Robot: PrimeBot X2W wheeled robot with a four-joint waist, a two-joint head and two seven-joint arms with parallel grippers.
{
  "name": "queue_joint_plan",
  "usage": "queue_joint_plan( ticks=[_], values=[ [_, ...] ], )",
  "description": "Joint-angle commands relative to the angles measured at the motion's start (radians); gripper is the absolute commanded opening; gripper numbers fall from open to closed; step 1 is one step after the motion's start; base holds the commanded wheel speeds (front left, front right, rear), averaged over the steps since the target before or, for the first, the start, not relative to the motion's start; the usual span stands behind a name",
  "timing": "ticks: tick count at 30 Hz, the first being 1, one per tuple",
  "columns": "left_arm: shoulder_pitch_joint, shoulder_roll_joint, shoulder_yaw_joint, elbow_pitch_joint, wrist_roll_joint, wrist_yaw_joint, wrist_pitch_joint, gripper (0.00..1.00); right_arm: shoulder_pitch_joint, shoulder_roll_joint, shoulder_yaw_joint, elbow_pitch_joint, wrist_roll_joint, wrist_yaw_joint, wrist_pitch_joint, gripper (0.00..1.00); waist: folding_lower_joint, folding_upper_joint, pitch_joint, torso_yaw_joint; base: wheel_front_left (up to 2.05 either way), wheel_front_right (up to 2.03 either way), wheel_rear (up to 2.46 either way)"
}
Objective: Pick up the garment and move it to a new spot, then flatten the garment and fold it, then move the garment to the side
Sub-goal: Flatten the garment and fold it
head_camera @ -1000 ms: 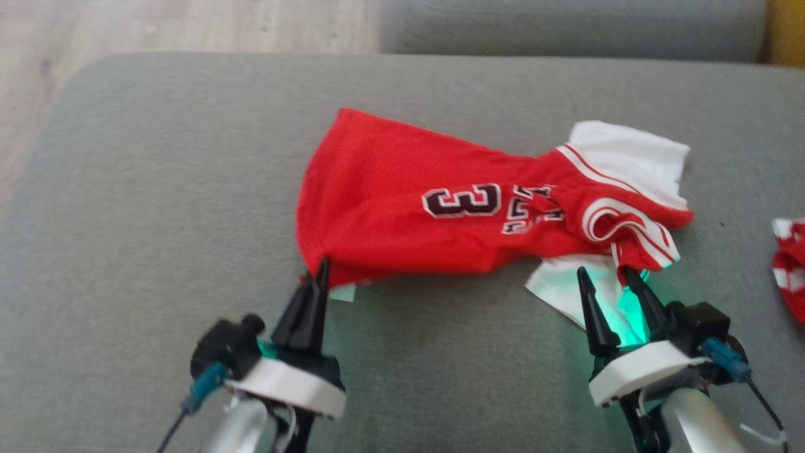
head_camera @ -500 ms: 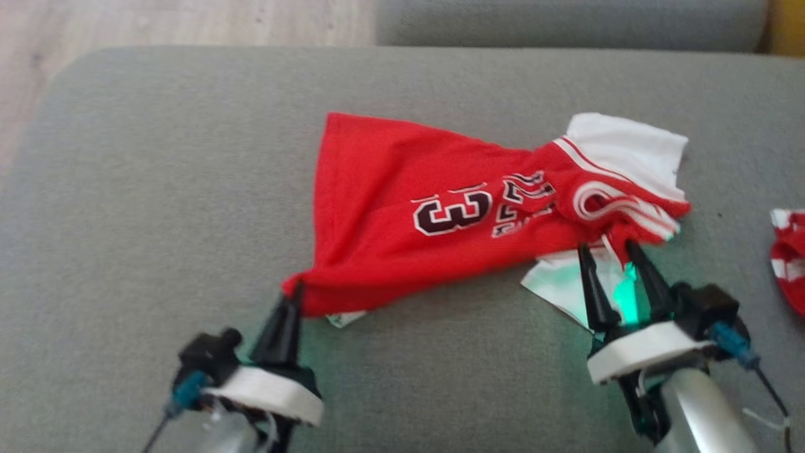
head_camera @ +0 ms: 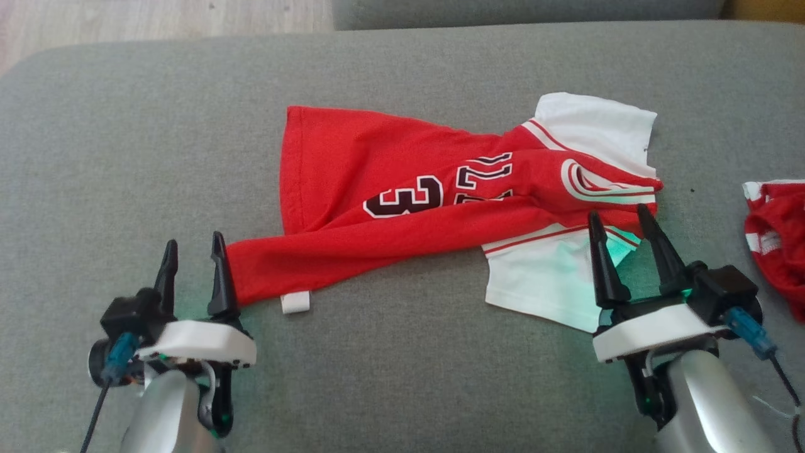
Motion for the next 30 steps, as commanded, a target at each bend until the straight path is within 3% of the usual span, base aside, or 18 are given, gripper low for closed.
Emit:
queue_joint_plan(
  ticks=[1, 13, 30],
  values=[
    [0.006, 0.006, 0.047, -0.043, 0.024, -0.001, -0.005, 1.0, -0.022, 0.012, 0.019, -0.031, -0.009, -0.001, -0.004, 1.0, 0.0, 0.0, -0.012, 0.008, 0.0, 0.0, 0.0],
    [0.19, -0.013, 0.059, -0.159, 0.166, -0.019, -0.005, 1.0, 0.041, 0.037, 0.006, -0.022, -0.041, -0.001, -0.004, 1.0, 0.0, 0.0, -0.123, 0.026, 0.0, 0.0, 0.0],
    [0.327, -0.014, -0.015, -0.219, 0.177, 0.006, -0.005, 1.0, 0.111, 0.039, 0.041, 0.067, -0.003, -0.001, -0.004, 1.0, 0.0, 0.0, -0.197, 0.024, 0.0, 0.0, 0.0]
  ],
)
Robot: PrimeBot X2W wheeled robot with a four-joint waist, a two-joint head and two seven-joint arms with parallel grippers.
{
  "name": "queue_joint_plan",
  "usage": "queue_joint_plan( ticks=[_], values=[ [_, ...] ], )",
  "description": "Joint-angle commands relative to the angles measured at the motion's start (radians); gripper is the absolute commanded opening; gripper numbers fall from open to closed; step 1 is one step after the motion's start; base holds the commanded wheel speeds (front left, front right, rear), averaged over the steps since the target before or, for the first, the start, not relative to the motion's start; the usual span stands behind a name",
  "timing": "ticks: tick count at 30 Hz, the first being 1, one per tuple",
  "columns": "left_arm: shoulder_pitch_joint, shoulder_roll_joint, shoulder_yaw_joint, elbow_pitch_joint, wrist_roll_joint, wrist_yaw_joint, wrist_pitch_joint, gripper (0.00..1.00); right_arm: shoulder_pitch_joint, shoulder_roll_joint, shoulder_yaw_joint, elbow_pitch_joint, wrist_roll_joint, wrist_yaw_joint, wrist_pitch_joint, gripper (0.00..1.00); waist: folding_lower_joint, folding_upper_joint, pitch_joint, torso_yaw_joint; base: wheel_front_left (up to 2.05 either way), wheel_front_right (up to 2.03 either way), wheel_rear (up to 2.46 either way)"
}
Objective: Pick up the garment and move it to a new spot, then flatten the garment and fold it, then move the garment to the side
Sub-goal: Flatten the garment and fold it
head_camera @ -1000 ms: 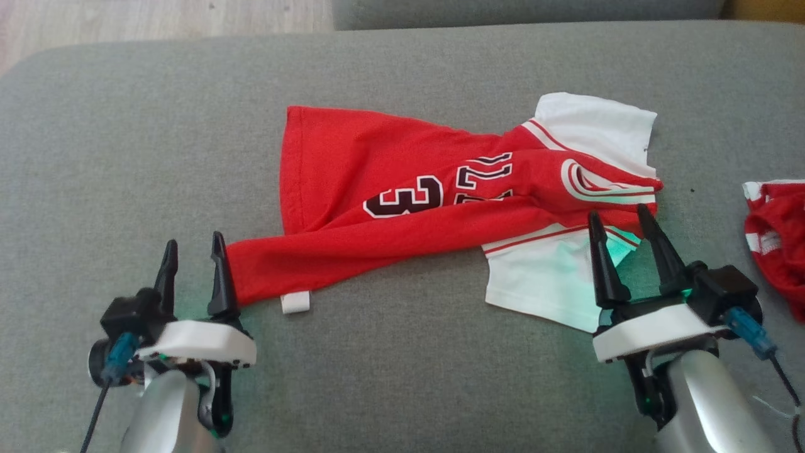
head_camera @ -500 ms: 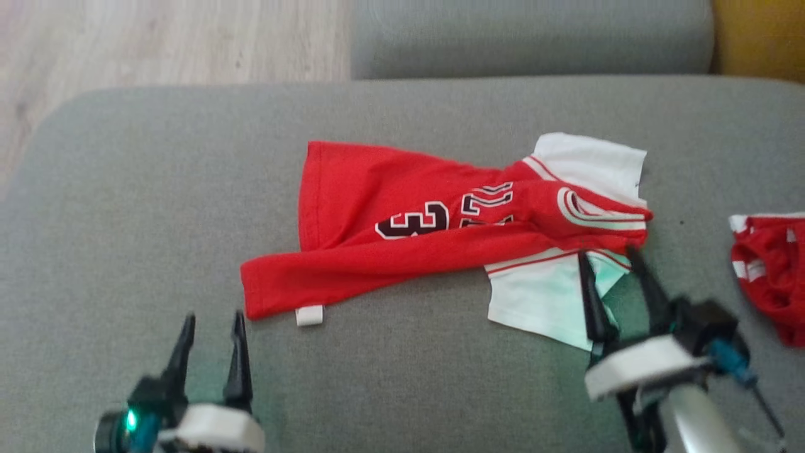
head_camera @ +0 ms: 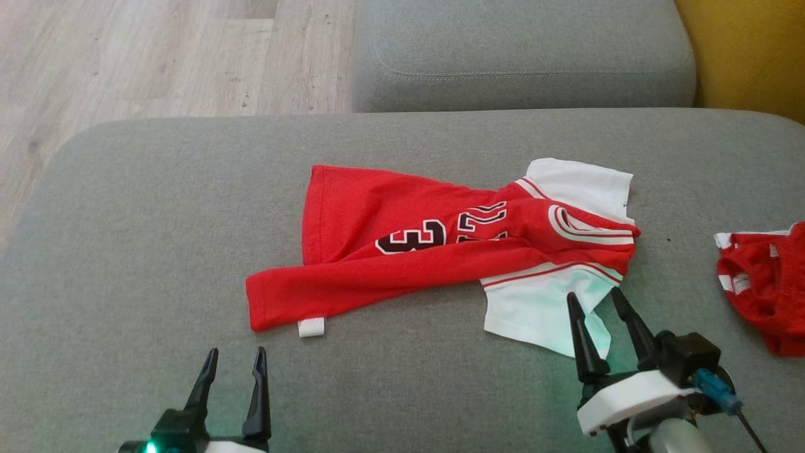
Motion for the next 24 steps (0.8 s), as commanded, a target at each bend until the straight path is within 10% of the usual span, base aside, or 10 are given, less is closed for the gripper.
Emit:
queue_joint_plan(
  ticks=[1, 21, 22, 23, 24],
  values=[
    [-0.02, 0.003, 0.027, -0.033, 0.0, 0.007, -0.005, 1.0, -0.023, 0.0, 0.028, -0.026, 0.002, -0.001, -0.004, 1.0, 0.0001, -0.0001, 0.001, -0.002, 0.0, 0.0, 0.0],
    [-0.066, 0.002, -0.026, -0.013, -0.041, 0.006, -0.005, 1.0, -0.129, 0.0, -0.072, 0.39, -0.049, -0.001, -0.004, 1.0, 0.0001, -0.0001, 0.073, 0.022, 0.0, 0.0, 0.0],
    [-0.067, 0.002, -0.025, -0.013, -0.042, 0.006, -0.005, 1.0, -0.132, 0.0, -0.06, 0.418, -0.046, -0.001, -0.004, 0.91, 0.0001, -0.0001, 0.074, 0.024, 0.0, 0.0, 0.0],
    [-0.068, 0.002, -0.024, -0.013, -0.043, 0.007, -0.005, 1.0, -0.135, 0.0, -0.047, 0.447, -0.041, -0.001, -0.004, 0.14, 0.0001, -0.0001, 0.076, 0.026, 0.0, 0.0, 0.0],
    [-0.07, 0.002, -0.022, -0.014, -0.044, 0.007, -0.005, 1.0, -0.139, 0.0, -0.037, 0.468, -0.032, -0.001, -0.004, 0.0, 0.0001, -0.0001, 0.077, 0.026, 0.0, 0.0, 0.0]
  ],
)
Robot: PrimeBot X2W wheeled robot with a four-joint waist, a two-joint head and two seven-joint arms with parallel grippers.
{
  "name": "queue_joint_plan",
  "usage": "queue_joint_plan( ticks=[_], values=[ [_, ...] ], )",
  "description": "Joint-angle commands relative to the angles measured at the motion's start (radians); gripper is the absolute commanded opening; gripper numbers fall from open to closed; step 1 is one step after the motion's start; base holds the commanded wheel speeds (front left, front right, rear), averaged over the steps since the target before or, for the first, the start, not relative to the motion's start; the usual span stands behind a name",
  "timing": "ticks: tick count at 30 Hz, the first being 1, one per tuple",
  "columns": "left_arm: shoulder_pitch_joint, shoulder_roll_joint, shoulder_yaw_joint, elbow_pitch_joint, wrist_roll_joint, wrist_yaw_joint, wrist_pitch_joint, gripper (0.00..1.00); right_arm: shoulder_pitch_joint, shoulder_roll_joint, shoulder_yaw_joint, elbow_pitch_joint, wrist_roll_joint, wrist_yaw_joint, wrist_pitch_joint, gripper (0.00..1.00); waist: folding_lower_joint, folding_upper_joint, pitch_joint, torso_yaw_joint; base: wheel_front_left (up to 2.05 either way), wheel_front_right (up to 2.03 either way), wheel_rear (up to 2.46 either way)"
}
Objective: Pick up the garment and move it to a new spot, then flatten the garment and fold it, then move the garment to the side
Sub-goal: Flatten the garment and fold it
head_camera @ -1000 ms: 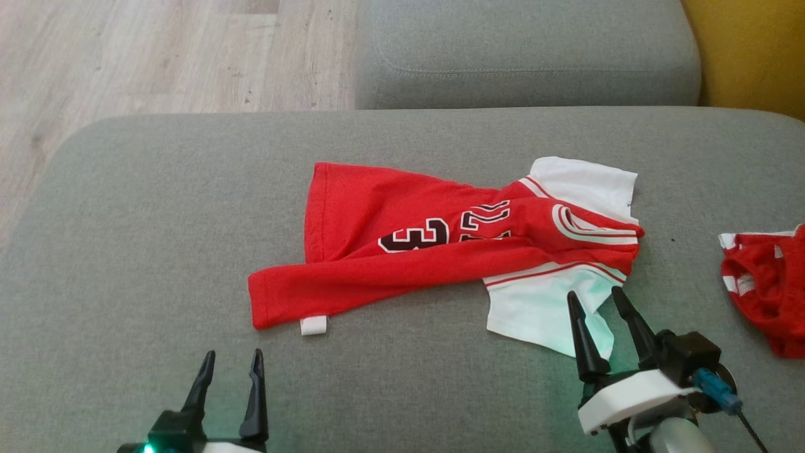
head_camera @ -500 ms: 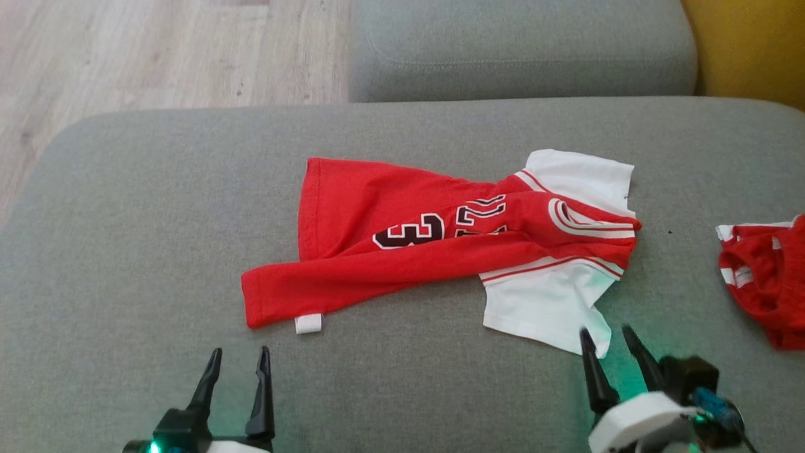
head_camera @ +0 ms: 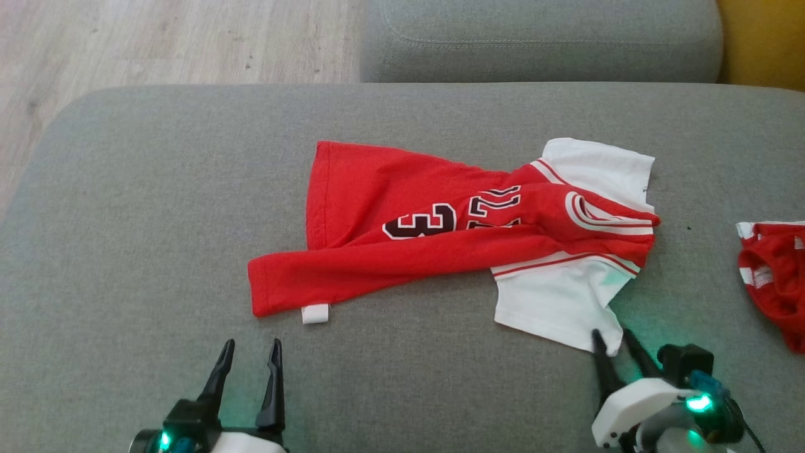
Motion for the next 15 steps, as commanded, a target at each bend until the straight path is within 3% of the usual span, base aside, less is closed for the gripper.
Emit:
queue_joint_plan(
  ticks=[1, 6, 15],
  values=[
    [-0.048, 0.002, 0.033, -0.027, -0.007, 0.007, -0.005, 1.0, -0.011, 0.0, 0.051, 0.048, 0.014, -0.001, 0.011, 0.0, 0.0, -0.0001, 0.005, 0.001, 0.0, 0.0, 0.0],
    [-0.077, 0.002, 0.045, -0.019, -0.014, 0.004, -0.005, 1.0, -0.028, 0.0, 0.036, 0.054, -0.001, -0.001, 0.011, 0.0, 0.0, -0.0001, 0.024, -0.007, 0.0, 0.0, 0.0],
    [-0.185, 0.002, 0.095, 0.078, -0.042, -0.036, -0.005, 1.0, -0.05, 0.0, 0.012, -0.063, -0.031, -0.001, 0.011, 0.0, 0.0, -0.0001, 0.086, -0.043, 0.0, 0.0, 0.0]
  ],
)
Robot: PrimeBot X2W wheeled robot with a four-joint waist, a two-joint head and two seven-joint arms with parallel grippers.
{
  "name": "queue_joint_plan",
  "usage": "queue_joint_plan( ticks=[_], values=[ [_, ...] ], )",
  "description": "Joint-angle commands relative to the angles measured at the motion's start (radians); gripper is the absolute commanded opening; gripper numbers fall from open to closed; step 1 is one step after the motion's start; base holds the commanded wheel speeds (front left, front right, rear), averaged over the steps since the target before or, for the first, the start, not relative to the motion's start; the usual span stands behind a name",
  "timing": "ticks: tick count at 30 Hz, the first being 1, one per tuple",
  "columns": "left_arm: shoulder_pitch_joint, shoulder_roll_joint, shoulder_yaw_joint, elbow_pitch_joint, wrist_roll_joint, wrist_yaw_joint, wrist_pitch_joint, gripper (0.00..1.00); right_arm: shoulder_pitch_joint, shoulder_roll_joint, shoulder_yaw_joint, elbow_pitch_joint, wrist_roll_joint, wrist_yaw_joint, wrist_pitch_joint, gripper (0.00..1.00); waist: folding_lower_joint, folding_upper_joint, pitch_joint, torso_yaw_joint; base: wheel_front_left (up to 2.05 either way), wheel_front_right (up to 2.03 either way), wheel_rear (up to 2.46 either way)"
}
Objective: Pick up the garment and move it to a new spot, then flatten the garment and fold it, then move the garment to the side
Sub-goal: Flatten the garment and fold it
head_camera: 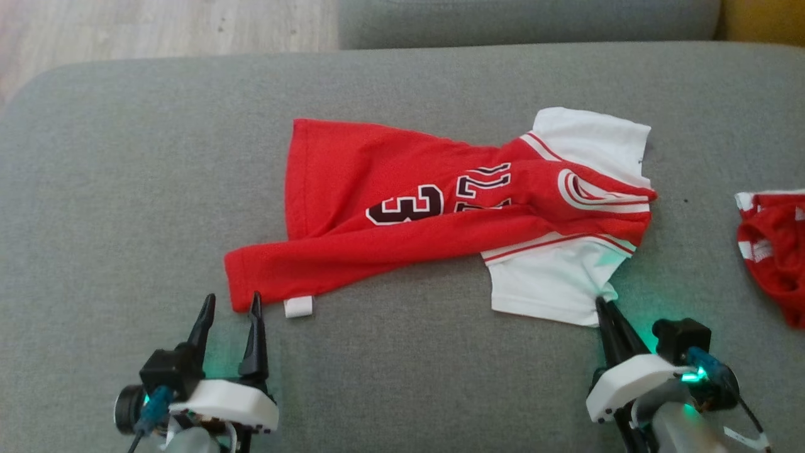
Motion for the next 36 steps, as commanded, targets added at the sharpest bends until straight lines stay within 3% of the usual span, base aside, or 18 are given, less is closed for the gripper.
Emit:
queue_joint_plan(
  ticks=[1, 10, 21, 29, 36],
  values=[
    [-0.031, 0.004, 0.038, -0.011, 0.001, -0.006, -0.005, 1.0, -0.015, -0.003, 0.019, -0.006, -0.001, -0.001, 0.011, 0.0, -0.0001, -0.0001, 0.015, -0.012, 0.0, 0.0, 0.0],
    [-0.063, 0.004, 0.039, 0.054, -0.027, -0.031, -0.005, 1.0, -0.016, -0.003, 0.024, -0.051, 0.001, -0.001, 0.011, 0.0, -0.0001, -0.0001, 0.051, -0.023, 0.0, 0.0, 0.0],
    [-0.087, 0.02, -0.042, 0.064, -0.108, -0.033, -0.005, 1.0, -0.019, -0.003, 0.036, -0.061, -0.002, -0.001, 0.011, 0.0, -0.0001, -0.0001, 0.07, -0.029, 0.0, 0.0, 0.0],
    [-0.085, 0.017, 0.027, 0.077, -0.074, -0.033, -0.005, 1.0, -0.017, -0.003, 0.032, -0.063, -0.007, -0.001, 0.011, 0.0, -0.0001, -0.0001, 0.067, -0.026, 0.0, 0.0, 0.0],
    [-0.083, 0.011, 0.01, 0.096, -0.086, -0.033, -0.005, 1.0, -0.02, -0.003, 0.036, -0.059, -0.007, -0.001, 0.011, 0.0, -0.0001, -0.0001, 0.064, -0.029, 0.0, 0.0, 0.0]
  ],
)
